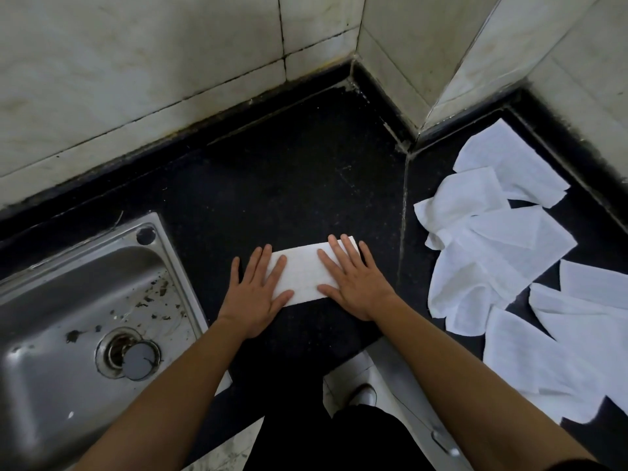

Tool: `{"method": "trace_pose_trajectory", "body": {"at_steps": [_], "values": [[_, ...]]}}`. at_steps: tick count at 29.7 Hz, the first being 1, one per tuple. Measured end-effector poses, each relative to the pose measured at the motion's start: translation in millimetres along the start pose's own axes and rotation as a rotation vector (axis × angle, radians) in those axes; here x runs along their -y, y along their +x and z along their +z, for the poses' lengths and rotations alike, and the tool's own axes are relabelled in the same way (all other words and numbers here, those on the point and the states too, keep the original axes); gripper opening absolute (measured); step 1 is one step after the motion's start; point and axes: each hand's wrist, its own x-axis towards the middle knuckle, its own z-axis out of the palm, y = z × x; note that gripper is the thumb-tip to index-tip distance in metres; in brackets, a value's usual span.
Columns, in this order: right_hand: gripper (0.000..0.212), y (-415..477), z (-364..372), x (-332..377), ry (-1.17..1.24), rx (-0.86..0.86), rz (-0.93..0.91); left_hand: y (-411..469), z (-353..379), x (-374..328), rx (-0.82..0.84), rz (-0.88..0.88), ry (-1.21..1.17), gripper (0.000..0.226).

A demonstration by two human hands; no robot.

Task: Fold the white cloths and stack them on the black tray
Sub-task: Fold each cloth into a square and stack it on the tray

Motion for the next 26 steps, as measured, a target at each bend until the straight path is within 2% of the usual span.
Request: {"method": "trace_pose_trajectory", "body": {"at_steps": [4, 6, 7, 10, 12, 16, 20, 24, 26], "values": [[0.075, 0, -13, 0, -0.024, 0.036, -0.030, -2, -10, -4, 0.073, -0.015, 0.005, 0.074], [0.074, -2, -20, 3, 0.044, 0.023, 0.009, -1, -13, -3, 0.107, -0.012, -0.009, 0.073], [0.071, -8, -22, 4, 0.131, -0.008, 0.067, -1, -14, -4, 0.080, -0.013, -0.032, 0.073], [0.055, -39, -22, 7, 0.394, -0.222, 0.330, 5, -30, -6, -0.153, -0.083, -0.191, 0.061], [0.044, -54, -19, 5, 0.514, -0.262, 0.512, 24, -52, -10, -0.214, -0.127, -0.300, 0.053], [0.044, -62, -19, -1, 0.760, -0.089, 0.773, 72, -86, -41, -0.123, 0.118, -0.281, 0.051], [0.038, -58, -18, 3, 0.765, -0.107, 0.783, 105, -96, -77, 0.000, 0.390, -0.143, 0.053], [0.028, -52, -17, 2, 0.789, -0.117, 0.787, 121, -103, -97, 0.025, 0.534, 0.142, 0.056], [0.023, -53, -15, 1, 0.849, -0.098, 0.795, 121, -104, -101, 0.033, 0.581, 0.213, 0.047]]}}
